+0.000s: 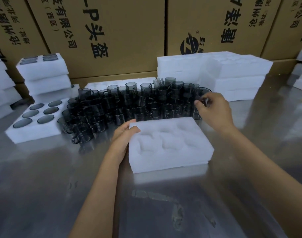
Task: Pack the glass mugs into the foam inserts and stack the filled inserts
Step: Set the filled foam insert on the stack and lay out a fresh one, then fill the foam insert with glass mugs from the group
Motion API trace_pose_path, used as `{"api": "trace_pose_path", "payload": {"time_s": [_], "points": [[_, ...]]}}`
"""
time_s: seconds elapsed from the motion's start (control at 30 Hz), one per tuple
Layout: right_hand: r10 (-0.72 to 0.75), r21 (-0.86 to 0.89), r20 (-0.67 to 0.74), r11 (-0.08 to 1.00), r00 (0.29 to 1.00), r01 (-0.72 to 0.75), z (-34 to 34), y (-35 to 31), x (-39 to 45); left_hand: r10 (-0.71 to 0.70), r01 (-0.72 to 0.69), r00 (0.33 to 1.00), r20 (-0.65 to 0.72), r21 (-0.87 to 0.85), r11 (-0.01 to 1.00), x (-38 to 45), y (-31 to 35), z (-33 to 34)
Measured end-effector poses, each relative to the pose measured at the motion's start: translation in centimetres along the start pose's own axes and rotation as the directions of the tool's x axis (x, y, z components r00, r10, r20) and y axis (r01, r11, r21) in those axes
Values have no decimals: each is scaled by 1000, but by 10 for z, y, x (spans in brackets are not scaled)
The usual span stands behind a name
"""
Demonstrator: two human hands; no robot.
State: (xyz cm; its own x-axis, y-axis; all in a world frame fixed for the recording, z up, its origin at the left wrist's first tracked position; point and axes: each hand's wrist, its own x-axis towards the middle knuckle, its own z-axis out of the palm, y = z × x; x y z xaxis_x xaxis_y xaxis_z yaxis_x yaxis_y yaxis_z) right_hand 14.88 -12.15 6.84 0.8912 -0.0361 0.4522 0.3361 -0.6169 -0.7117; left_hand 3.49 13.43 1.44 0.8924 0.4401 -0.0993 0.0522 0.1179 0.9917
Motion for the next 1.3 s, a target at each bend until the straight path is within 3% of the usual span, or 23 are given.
{"api": "trace_pose_path", "payload": {"time_s": [0.07, 0.13, 0.2, 0.23, 0.37, 0.5, 0.67, 0.73, 0.8, 0.9, 1.17, 1.3], "points": [[-73, 56, 2, 996, 997, 73, -2, -23, -16, -19, 19, 1000, 0, 14, 1000, -3, 2, 1], [-178, 137, 71, 976, 981, 167, 2, -42, -34, 37, -31, 999, -24, 199, 979, -6, 7, 4], [-278, 270, 185, 937, 942, 224, 11, -55, -51, 231, -191, 973, -10, 528, 828, -12, 16, 7], [-314, 314, 226, 920, 922, 236, 16, -60, -59, 329, -291, 943, 46, 591, 753, -17, 21, 8], [-365, 364, 276, 896, 889, 255, 38, -67, -76, 451, -507, 861, 237, 483, 714, -37, 35, 12], [-382, 507, 288, 839, 878, 198, 45, -62, -86, 561, -525, 811, 164, 626, 576, -46, 26, 11], [-404, 526, 292, 825, 867, 207, 43, -56, -89, 727, -566, 673, 134, 726, 391, -49, 24, 6], [-400, 534, 336, 827, 852, 178, 44, -53, -91, 697, -562, 704, 136, 707, 430, -48, 25, 4], [-380, 538, 404, 834, 832, 120, 45, -51, -89, 608, -527, 781, 145, 674, 517, -45, 26, -1], [-316, 484, 526, 874, 789, 27, 48, -47, -83, 453, -498, 857, 246, 624, 602, -44, 25, -4], [-235, 346, 603, 938, 762, 16, 49, -58, -78, 383, -426, 903, 197, 534, 730, -42, 21, -3], [-201, 329, 619, 944, 759, -18, 40, -59, -85, 351, -425, 905, 240, 536, 730, -47, 28, -6]]}}
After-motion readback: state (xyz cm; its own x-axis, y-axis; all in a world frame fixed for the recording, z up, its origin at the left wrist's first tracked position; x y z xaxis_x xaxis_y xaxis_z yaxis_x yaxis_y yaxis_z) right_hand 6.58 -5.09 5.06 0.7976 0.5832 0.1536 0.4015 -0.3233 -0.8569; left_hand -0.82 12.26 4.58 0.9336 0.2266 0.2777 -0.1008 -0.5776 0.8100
